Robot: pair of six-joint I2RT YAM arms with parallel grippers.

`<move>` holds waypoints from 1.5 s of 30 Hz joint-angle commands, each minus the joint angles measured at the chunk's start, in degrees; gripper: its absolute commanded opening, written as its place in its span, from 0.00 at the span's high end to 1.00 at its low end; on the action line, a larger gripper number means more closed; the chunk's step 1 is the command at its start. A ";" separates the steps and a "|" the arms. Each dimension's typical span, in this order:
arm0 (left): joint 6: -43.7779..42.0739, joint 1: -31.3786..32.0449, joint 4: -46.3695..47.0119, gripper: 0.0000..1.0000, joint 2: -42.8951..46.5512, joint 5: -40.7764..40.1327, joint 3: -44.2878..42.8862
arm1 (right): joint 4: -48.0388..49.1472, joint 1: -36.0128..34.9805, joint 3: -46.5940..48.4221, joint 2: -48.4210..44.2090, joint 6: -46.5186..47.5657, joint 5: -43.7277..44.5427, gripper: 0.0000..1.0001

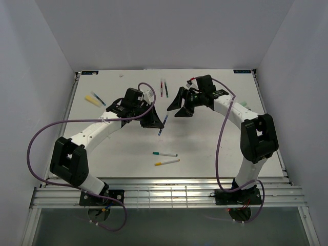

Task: Open the pen caps

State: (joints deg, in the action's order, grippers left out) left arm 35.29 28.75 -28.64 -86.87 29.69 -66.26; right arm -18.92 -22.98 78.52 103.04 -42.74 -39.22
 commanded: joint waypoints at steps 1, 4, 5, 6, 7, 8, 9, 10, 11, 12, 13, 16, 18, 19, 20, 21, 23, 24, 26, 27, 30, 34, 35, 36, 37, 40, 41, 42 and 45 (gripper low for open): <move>1.27 0.25 2.10 1.00 2.32 1.68 0.34 | 5.11 -2.15 2.16 0.05 -3.84 -1.12 0.30; 1.36 0.25 2.45 1.00 1.97 2.21 -0.01 | 6.35 -3.12 1.11 -0.12 -5.16 -1.03 0.34; 1.45 0.25 2.54 1.00 1.88 2.21 -0.01 | 6.78 -3.21 0.41 -0.30 -5.51 -0.94 0.37; 1.54 0.25 2.71 1.00 1.79 2.21 -0.01 | 6.79 -3.30 0.14 -0.39 -5.68 -0.86 0.38; 1.54 0.25 2.80 1.00 1.79 2.30 -0.01 | 6.79 -3.47 -0.12 -0.39 -5.77 -0.77 0.39; 1.54 0.25 2.98 1.00 1.79 2.30 -0.01 | 6.96 -3.65 -0.82 -0.48 -6.12 -0.77 0.40; 1.54 0.25 3.15 1.00 1.71 2.39 -0.10 | 7.40 -3.74 -1.09 -0.56 -6.13 -0.85 0.40; 1.54 0.25 3.16 1.00 1.62 2.47 -0.10 | 7.40 -3.91 -1.26 -0.56 -6.13 -0.42 0.41; 1.54 0.34 3.33 1.00 1.62 2.74 -0.19 | 7.40 -4.00 -1.44 -0.65 -6.30 -0.33 0.43; 1.45 0.25 3.24 1.00 1.62 2.83 -0.19 | 7.75 -4.00 -1.61 -0.48 -6.48 -0.24 0.45; 1.45 0.25 3.24 1.00 1.53 2.91 -0.19 | 7.76 -4.09 -1.53 -0.39 -6.56 -0.24 0.46; 1.27 0.25 3.24 1.00 1.88 3.00 -0.01 | 8.02 -4.35 -1.27 0.14 -7.00 0.02 0.53; 1.01 0.25 3.24 1.00 1.88 3.18 0.08 | 8.11 -4.53 -1.00 0.31 -7.00 -0.06 0.67; 0.92 0.25 3.24 1.00 1.88 3.27 0.25 | 8.28 -4.70 -0.83 0.49 -7.00 0.11 0.73; 0.84 0.25 3.24 1.00 1.97 3.35 0.25 | 8.28 -4.79 -0.83 0.49 -7.09 0.02 0.80; 0.75 0.25 3.33 1.00 1.88 3.44 0.25 | 8.20 -4.88 -0.83 0.66 -7.01 0.02 0.92; 0.31 0.25 3.24 0.88 1.88 3.62 0.25 | 7.84 -5.14 -1.00 0.58 -7.00 0.02 0.92; 0.13 0.25 3.24 0.80 1.97 3.62 0.25 | 7.76 -5.14 -1.18 0.32 -6.92 0.11 0.92; -0.31 0.25 3.33 0.65 1.97 3.62 0.17 | 7.32 -5.23 -1.79 -0.38 -6.74 0.64 0.92; -0.48 0.34 3.33 0.59 1.71 3.62 0.17 | 7.32 -5.40 -1.97 -0.56 -6.83 0.73 0.92; -1.01 0.34 3.33 0.46 0.92 4.06 0.25 | 7.40 -5.49 -2.58 -1.26 -7.18 0.55 0.92; -1.10 0.25 3.94 0.46 -0.05 5.54 0.69 | 7.40 -5.49 -2.67 -1.88 -7.44 0.55 0.92; -1.10 0.25 4.21 0.52 -0.14 5.90 1.04 | 7.40 -5.41 -2.50 -1.80 -7.44 0.64 0.92; -1.01 0.25 4.30 0.56 -0.23 6.16 1.22 | 7.23 -5.41 -2.15 -1.88 -7.44 0.73 0.92; -0.92 0.25 4.47 0.61 -0.40 6.43 1.48 | 7.31 -5.41 -1.97 -1.88 -7.53 0.81 0.92; -0.48 0.25 4.82 0.71 -0.76 7.04 2.27 | 7.40 -5.41 -0.83 -1.44 -7.80 0.73 0.92; -0.31 0.25 5.00 0.73 -1.02 7.65 2.36 | 7.40 -5.41 -0.39 -1.18 -7.88 0.73 0.92; -0.05 0.25 5.09 0.74 -1.02 7.83 2.71 | 7.49 -5.49 0.31 -0.92 -8.06 0.47 0.92; 0.04 0.25 5.26 0.76 -1.37 7.92 2.89 | 7.49 -5.41 1.37 -0.48 -8.59 0.29 0.92</move>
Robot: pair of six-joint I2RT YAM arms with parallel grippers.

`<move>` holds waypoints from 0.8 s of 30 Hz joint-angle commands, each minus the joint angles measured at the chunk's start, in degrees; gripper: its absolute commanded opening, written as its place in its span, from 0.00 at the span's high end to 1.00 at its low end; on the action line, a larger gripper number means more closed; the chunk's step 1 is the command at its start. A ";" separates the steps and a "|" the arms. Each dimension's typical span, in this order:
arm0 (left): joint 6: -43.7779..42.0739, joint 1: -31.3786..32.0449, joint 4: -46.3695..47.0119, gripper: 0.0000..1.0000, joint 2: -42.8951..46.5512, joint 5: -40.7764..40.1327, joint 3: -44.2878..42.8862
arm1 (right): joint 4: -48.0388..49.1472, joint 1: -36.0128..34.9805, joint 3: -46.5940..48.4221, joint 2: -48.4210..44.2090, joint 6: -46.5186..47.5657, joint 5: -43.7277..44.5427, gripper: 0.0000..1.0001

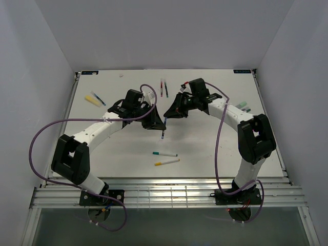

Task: Open the pen caps

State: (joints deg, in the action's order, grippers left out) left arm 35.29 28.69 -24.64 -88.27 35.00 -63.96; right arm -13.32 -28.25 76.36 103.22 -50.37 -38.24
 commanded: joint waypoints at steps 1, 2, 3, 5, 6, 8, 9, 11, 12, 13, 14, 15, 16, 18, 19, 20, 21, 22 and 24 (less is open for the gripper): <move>0.13 0.32 1.26 0.76 -0.06 2.61 0.60 | 1.98 -0.14 3.80 -0.65 -1.22 -0.61 0.92; 0.13 0.32 1.26 0.76 -0.06 2.61 0.68 | 2.16 -0.23 3.89 -0.74 -1.31 -0.61 0.92; 0.13 0.32 1.26 0.76 -0.15 2.35 0.60 | 2.33 -0.14 3.80 -0.83 -1.40 -0.70 0.92; 0.13 0.32 1.26 0.70 -0.06 1.91 0.77 | 2.95 -0.14 3.19 -1.09 -2.01 -0.78 0.92; 0.13 0.32 1.18 0.69 -0.23 1.48 0.77 | 3.21 -0.14 3.01 -1.18 -2.10 -0.78 0.92; 0.13 0.32 0.83 0.58 -0.50 1.38 0.51 | 3.65 -0.23 2.31 -1.62 -2.45 -0.87 0.92; 0.22 0.32 0.74 0.56 -0.85 1.38 0.51 | 3.83 -0.23 2.04 -1.70 -2.45 -0.96 0.92; 0.22 0.32 0.74 0.53 -1.03 1.29 0.51 | 4.00 -0.23 1.69 -2.06 -2.63 -0.96 0.92; 0.05 0.32 0.82 0.55 -1.20 1.38 0.42 | 4.01 -0.31 1.60 -2.14 -2.63 -1.05 0.92; 0.04 0.32 0.74 0.62 -1.12 1.38 0.25 | 4.01 -0.23 1.51 -2.15 -2.63 -1.05 0.92; -0.04 0.32 0.82 0.66 -1.29 1.30 0.16 | 3.92 -0.23 1.43 -2.23 -2.45 -0.96 0.92; -0.04 0.32 0.74 0.69 -1.29 1.38 0.16 | 3.92 -0.31 1.34 -2.32 -2.37 -0.87 0.92; -0.04 0.32 0.74 0.72 -1.47 1.64 0.07 | 3.83 -0.23 1.34 -2.15 -2.28 -0.61 0.92; 0.04 0.32 0.74 0.80 -1.47 2.00 0.24 | 3.65 -0.31 1.51 -1.97 -2.01 0.00 0.92; 0.04 0.32 0.74 0.83 -1.47 2.26 0.24 | 3.57 -0.23 1.69 -1.53 -1.93 0.27 0.92; 0.13 0.32 0.74 0.87 -1.29 2.35 0.42 | 3.22 -0.31 2.04 -1.27 -1.84 0.79 0.92; 0.22 0.32 0.74 0.89 -1.20 2.35 0.77 | 3.13 -0.23 2.91 -1.01 -1.84 1.84 0.92; 0.22 0.32 0.74 0.91 -0.94 2.35 0.86 | 2.43 -0.23 3.44 -0.57 -1.84 2.72 0.92; 0.31 0.32 0.82 1.00 -0.68 2.79 1.12 | 2.33 -0.14 4.23 -0.56 -2.28 6.22 0.92</move>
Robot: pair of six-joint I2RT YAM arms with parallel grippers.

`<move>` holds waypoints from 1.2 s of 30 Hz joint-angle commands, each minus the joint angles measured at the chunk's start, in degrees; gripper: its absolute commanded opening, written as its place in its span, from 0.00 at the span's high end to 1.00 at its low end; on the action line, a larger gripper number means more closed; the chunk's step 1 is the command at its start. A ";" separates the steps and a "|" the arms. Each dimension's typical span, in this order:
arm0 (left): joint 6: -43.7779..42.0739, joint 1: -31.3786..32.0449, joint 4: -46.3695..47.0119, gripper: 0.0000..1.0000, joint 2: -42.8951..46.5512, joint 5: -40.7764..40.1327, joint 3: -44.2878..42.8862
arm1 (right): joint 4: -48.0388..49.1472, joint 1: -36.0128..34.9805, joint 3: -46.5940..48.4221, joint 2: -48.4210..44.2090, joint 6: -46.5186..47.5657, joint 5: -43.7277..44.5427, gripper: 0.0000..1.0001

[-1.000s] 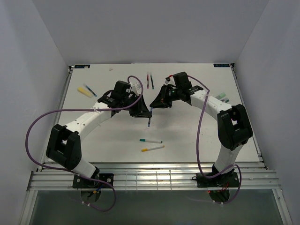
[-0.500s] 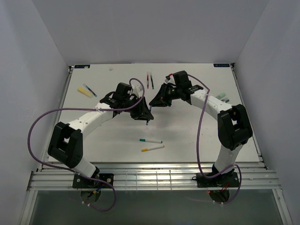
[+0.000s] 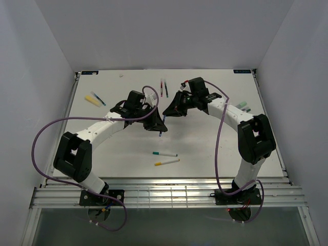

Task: Open the pen caps

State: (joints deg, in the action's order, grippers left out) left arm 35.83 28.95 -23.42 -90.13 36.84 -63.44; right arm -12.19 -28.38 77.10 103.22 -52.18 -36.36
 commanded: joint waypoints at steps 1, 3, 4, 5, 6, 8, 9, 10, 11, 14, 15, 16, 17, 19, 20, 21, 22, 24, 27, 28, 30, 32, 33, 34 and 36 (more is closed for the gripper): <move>-0.24 0.05 -0.40 1.00 1.18 1.39 0.77 | 2.07 -0.01 3.84 -0.65 -0.64 5.76 0.92; -0.06 0.05 0.91 1.00 1.71 3.32 1.04 | 3.74 -0.01 4.55 -0.30 -0.29 7.44 0.92; 0.63 0.05 1.44 1.00 1.97 3.94 1.30 | 5.14 -0.01 4.81 0.05 -0.20 7.27 0.92; 1.16 0.05 2.49 1.00 2.41 4.55 1.74 | 9.50 -0.01 4.38 0.23 -1.07 6.57 0.92; 1.86 -0.03 5.90 1.00 3.37 6.91 2.35 | 15.20 -0.01 3.33 0.40 -2.38 2.30 0.92; 5.81 -0.56 11.61 1.00 4.43 11.12 5.51 | 35.95 0.17 -0.97 1.72 -11.03 -4.13 0.92; 8.09 -0.73 19.82 1.00 5.39 16.02 7.00 | 42.62 0.08 -1.86 2.16 -13.97 -9.20 0.92; 13.33 -1.17 23.64 1.00 6.01 17.64 9.97 | 47.21 -0.01 -2.04 3.21 -16.35 -11.17 0.92; 15.99 -1.35 28.38 1.00 6.62 18.87 11.39 | 52.73 -0.09 -1.87 3.65 -19.24 -12.67 0.92; 19.01 -1.53 33.09 1.00 7.51 18.71 12.73 | 56.82 -0.01 -2.04 4.62 -22.07 -17.60 0.92; 18.75 -1.53 31.26 1.00 7.42 18.18 12.47 | 57.79 -0.01 -2.48 4.62 -23.30 -17.87 0.92; 17.53 -1.53 28.37 1.00 7.07 15.40 11.59 | 54.67 -0.01 -2.92 3.40 -21.84 -16.74 0.92; 15.43 -1.44 24.17 1.00 6.72 12.93 10.11 | 48.02 -0.01 -2.92 2.09 -17.99 -14.64 0.92; 7.87 -0.92 9.75 1.00 6.37 2.61 4.57 | 18.44 -0.44 3.46 -0.29 -0.17 -2.36 0.92; 6.02 -0.74 5.36 1.00 6.28 -1.81 2.81 | 9.03 -1.58 6.98 -0.30 4.50 2.82 0.92; 3.57 -0.48 -1.56 1.00 6.45 -6.47 0.19 | 0.06 -2.11 15.28 0.48 8.20 13.84 0.92; 2.50 0.31 -4.59 1.00 6.37 -10.87 -1.23 | -13.34 -2.46 19.45 3.28 13.11 17.86 0.92; 0.91 1.02 -12.22 1.00 5.40 -21.25 -4.13 | -22.84 -3.86 26.93 6.10 16.83 28.12 0.92; 0.64 1.20 -15.25 1.00 6.18 -25.94 -4.06 | -29.47 -5.37 33.46 8.31 21.59 36.06 0.92; 0.73 1.20 -14.90 1.00 7.06 -26.03 -2.58 | -29.47 -5.46 33.20 8.23 21.95 36.18 0.92; 0.11 1.20 -11.41 1.00 9.34 -22.72 -0.12 | -28.69 -5.11 33.12 8.40 21.42 33.92 0.92; -0.24 1.20 -7.89 1.00 10.41 -17.71 4.34 | -26.94 -4.41 33.29 9.54 20.64 28.39 0.92; -0.06 1.20 -4.91 1.00 11.02 -13.07 5.86 | -23.79 -4.14 32.86 9.54 18.89 25.40 0.92; 0.55 1.46 -3.92 1.00 12.16 -11.98 7.26 | -22.28 -4.05 32.50 9.11 17.83 24.50 0.92; 2.74 1.55 0.19 1.00 14.18 -9.43 12.18 | -17.73 -3.44 31.88 9.02 14.76 20.39 0.92</move>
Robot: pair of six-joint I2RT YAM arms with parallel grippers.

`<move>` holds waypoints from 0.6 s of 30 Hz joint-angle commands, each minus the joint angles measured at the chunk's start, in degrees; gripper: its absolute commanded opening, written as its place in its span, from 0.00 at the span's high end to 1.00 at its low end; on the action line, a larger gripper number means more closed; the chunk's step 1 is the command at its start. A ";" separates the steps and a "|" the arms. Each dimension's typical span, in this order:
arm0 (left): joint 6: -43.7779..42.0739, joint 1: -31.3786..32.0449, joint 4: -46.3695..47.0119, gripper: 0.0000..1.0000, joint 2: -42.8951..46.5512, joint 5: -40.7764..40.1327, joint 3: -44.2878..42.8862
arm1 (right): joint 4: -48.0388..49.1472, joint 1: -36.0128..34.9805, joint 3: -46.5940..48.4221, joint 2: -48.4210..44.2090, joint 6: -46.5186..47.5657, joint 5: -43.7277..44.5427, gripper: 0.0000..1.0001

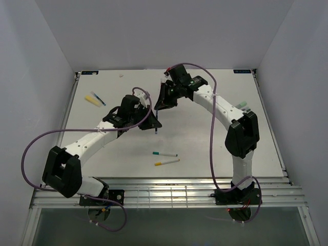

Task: Open the pen caps

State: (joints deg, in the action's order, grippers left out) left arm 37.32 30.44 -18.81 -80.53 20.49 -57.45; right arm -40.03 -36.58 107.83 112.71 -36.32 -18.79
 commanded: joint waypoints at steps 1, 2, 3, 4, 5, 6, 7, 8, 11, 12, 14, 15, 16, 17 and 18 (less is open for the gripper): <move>1.87 0.15 -3.61 1.00 6.77 7.89 7.43 | 10.93 5.11 1.33 -0.03 -2.26 1.66 0.92; 2.40 0.15 -2.82 1.00 7.92 8.25 9.70 | 11.81 5.81 1.42 0.41 -3.31 0.43 0.92; 3.01 0.15 -2.47 1.00 8.98 8.08 10.51 | 13.04 6.08 1.94 0.76 -5.24 -1.24 0.92; 3.20 0.15 -2.46 1.00 9.68 7.73 11.21 | 13.22 6.25 2.29 1.37 -5.95 -1.34 0.92; 3.37 0.15 -2.46 1.00 11.08 7.55 11.92 | 13.57 6.60 2.56 1.64 -6.66 -1.25 0.92; 3.72 0.15 -2.64 1.00 11.45 7.37 12.97 | 14.01 6.78 2.73 1.99 -7.62 -1.60 0.92; 4.07 0.24 -3.16 1.00 11.88 6.94 13.41 | 14.89 6.87 2.74 2.51 -9.81 -1.60 0.92; 4.42 0.24 -3.08 1.00 12.76 7.02 13.85 | 15.68 6.87 2.74 2.78 -10.61 -1.60 0.92; 5.48 0.24 -4.13 1.00 14.00 3.53 14.21 | 15.78 6.87 3.87 4.62 -11.23 -2.57 0.92; 5.66 0.24 -6.48 1.00 14.00 2.02 13.77 | 14.90 6.87 4.49 5.32 -11.15 -3.44 0.92; 4.43 0.24 -9.91 1.00 12.86 -1.66 10.88 | 11.93 6.78 6.07 7.87 -9.84 -5.46 0.92; 3.56 -0.02 -13.24 1.00 10.77 -5.08 9.74 | 11.04 6.52 6.60 8.58 -9.04 -7.04 0.92; 1.72 -0.37 -14.58 1.00 9.70 -6.59 7.29 | 9.81 6.34 7.56 9.71 -8.08 -6.97 0.92; 0.75 -0.81 -15.63 1.00 8.65 -7.74 6.31 | 8.32 5.73 7.66 9.99 -6.33 -6.88 0.92; -0.05 -1.25 -17.56 1.00 6.64 -10.27 5.52 | 8.39 5.47 7.48 10.25 -5.62 -7.49 0.92</move>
State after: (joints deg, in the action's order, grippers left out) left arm 40.38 30.26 -30.24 -71.31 18.11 -47.97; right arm -28.58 -29.87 113.10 121.62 -44.73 -23.18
